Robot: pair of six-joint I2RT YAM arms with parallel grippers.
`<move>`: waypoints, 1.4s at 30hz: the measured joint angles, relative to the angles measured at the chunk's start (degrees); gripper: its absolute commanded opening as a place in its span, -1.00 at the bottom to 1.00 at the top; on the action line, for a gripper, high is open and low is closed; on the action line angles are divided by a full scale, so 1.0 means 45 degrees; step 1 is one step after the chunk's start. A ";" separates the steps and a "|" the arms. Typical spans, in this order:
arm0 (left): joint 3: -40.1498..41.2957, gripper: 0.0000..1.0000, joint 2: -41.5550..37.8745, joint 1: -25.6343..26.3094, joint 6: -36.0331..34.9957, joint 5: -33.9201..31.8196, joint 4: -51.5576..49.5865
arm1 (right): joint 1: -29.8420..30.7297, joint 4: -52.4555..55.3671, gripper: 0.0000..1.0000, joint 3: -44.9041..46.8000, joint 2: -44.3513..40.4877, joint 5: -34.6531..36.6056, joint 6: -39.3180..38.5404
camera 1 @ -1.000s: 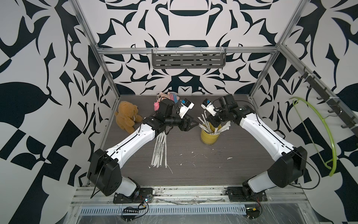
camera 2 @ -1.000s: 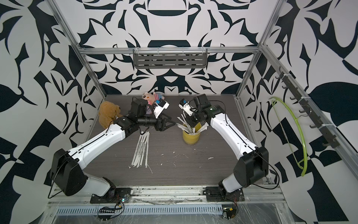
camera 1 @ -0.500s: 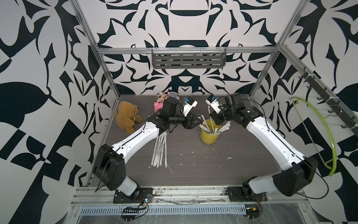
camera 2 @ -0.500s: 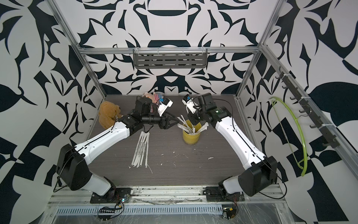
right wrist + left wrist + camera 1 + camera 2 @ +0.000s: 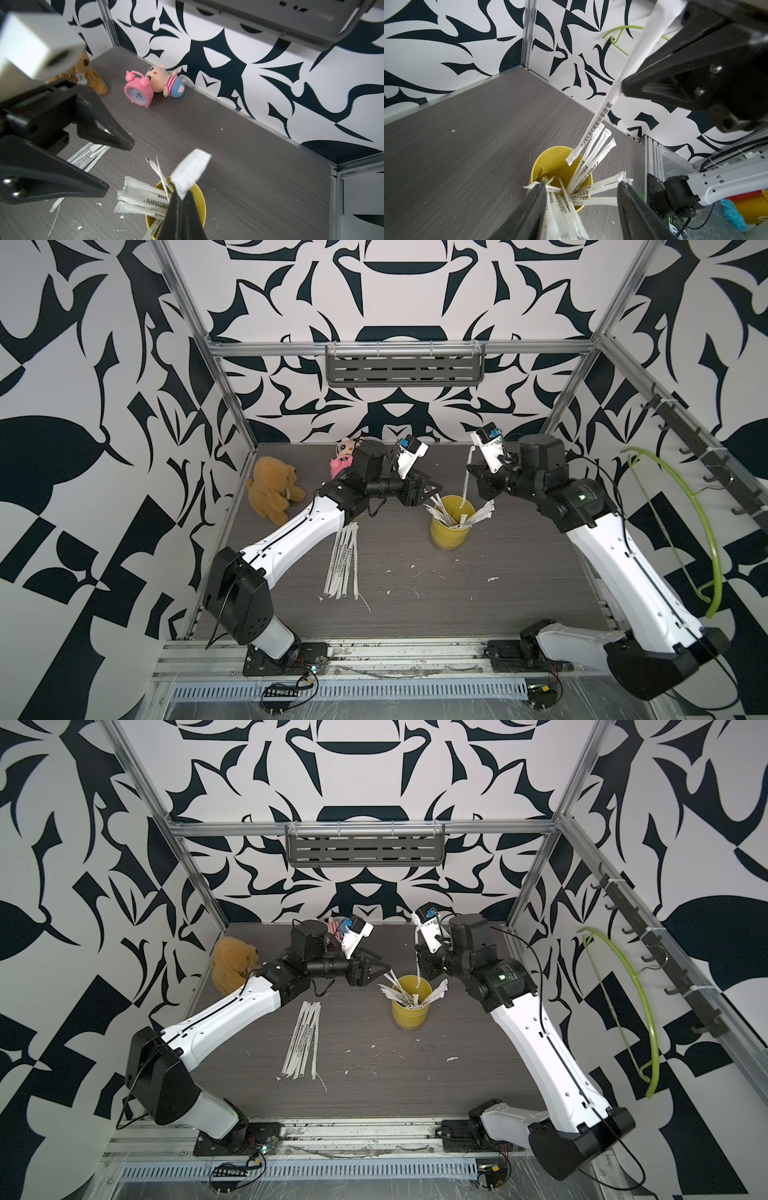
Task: Take the straws out of the storage container
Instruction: Pick up the straw from the container, then place the straw at the center of the board.
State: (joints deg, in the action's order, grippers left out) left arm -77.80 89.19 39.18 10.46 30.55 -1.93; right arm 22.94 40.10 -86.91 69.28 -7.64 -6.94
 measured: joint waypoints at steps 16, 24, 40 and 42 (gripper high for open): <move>0.0855 0.24 -0.4075 0.0015 -0.0908 -0.2385 -0.2317 | 0.0364 0.0656 -1.00 -0.2832 -0.0350 -0.2963 0.2497; 0.0714 0.23 -0.5688 0.0019 -0.0500 -0.4430 -0.5887 | 0.3162 0.0622 -1.00 -0.3303 0.1613 -0.3832 0.4065; 0.2977 0.23 -0.7344 -0.3308 0.1020 -0.5401 -1.0671 | 0.4930 -0.0160 -1.00 -0.3002 0.7130 -0.4847 0.8106; 0.3249 0.22 -0.7339 -0.3784 0.1039 -0.5207 -1.0724 | 0.5027 -0.0209 -1.00 -0.3041 0.7946 -0.4901 0.8539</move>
State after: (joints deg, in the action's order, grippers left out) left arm -63.18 56.16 22.15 15.14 7.11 -50.19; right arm 45.56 39.16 -100.60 105.03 -29.69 31.48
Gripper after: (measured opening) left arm 0.614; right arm 0.040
